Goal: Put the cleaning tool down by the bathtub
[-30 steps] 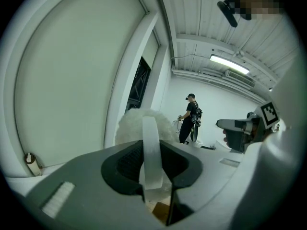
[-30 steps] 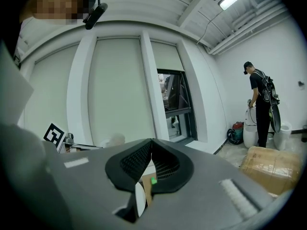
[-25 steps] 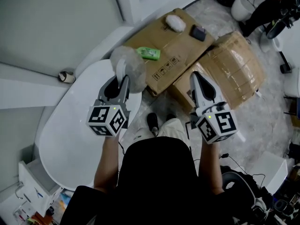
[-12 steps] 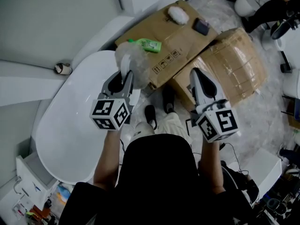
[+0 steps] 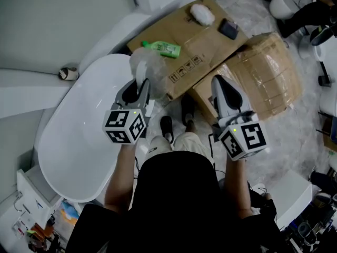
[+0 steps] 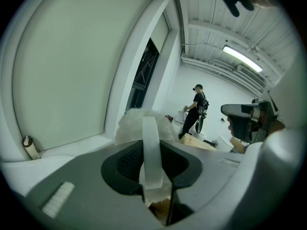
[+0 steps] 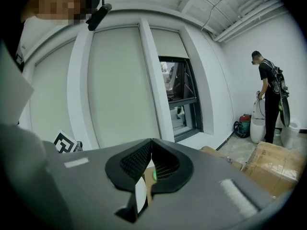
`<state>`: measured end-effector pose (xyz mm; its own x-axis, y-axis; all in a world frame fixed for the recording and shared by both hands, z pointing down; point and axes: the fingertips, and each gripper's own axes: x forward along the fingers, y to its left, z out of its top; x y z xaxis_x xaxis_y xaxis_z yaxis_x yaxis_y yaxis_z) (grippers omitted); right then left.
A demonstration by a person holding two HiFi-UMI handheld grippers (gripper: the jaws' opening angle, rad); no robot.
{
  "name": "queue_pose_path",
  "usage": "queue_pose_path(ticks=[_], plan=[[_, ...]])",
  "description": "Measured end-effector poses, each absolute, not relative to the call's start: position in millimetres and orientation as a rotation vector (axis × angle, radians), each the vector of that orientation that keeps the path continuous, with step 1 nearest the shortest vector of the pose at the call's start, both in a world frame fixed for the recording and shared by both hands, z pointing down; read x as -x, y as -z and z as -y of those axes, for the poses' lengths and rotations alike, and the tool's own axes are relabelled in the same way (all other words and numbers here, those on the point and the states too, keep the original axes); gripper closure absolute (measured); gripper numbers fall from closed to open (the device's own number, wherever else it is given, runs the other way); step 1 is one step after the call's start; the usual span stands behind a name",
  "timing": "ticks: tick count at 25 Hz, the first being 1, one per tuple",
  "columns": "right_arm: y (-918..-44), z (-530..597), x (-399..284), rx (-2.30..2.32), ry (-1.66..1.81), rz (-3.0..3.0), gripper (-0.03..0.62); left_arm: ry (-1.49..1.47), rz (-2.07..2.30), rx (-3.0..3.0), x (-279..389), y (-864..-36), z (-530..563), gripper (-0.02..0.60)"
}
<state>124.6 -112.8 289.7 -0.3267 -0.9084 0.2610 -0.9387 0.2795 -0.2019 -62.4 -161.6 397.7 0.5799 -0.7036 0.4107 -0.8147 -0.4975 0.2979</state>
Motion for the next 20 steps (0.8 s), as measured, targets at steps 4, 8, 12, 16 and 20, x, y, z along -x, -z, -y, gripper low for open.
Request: queue_pose_path(ticks=[4,8,12,16,20], plan=[[-300,129,-131,-1.705,-0.515,2.454,0.585,-0.346,1.233,-2.314,50,-414,170,0.494],[-310,143,-134,-1.636,-0.536,2.473,0.585,-0.365,1.262,-2.264,43,-430,178,0.494],[-322,161,-138,-1.567,-0.554,2.484,0.585,-0.383,1.294,-2.211,38,-448,191,0.494],[-335,179,-145,-1.506,-0.579,2.487,0.586,-0.420,1.309,-2.159,29,-471,200,0.494],[-349,192,-152,-1.460,-0.605,2.483,0.585,-0.449,1.319,-2.112,22,-493,207,0.494]])
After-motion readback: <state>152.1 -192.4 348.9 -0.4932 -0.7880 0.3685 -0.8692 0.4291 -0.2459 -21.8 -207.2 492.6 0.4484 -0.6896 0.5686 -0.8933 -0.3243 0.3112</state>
